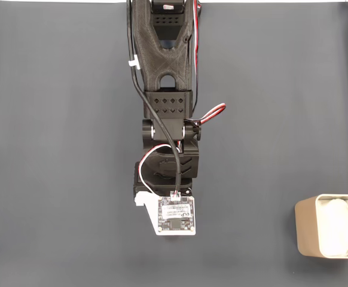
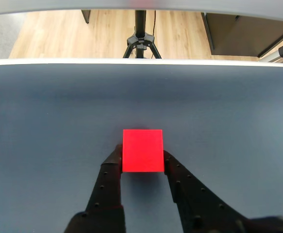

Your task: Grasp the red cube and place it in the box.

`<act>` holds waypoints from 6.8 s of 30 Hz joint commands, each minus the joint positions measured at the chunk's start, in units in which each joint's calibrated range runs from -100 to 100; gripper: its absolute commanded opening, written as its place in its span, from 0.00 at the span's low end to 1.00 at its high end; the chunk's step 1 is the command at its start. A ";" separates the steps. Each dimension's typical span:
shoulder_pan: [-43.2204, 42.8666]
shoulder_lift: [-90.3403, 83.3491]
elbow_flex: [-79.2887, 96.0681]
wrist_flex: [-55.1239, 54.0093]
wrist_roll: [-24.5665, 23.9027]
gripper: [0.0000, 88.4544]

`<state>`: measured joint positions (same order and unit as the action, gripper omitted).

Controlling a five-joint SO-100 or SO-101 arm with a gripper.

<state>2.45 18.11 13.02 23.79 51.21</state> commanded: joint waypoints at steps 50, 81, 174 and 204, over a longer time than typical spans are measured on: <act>-12.89 -20.01 -14.75 13.51 2.98 0.00; -25.10 0.09 -42.40 17.44 3.86 0.00; -26.95 13.70 -53.62 13.34 5.27 0.41; -18.85 -2.08 -41.76 12.69 5.27 0.00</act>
<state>-19.14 24.53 -29.93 37.31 56.39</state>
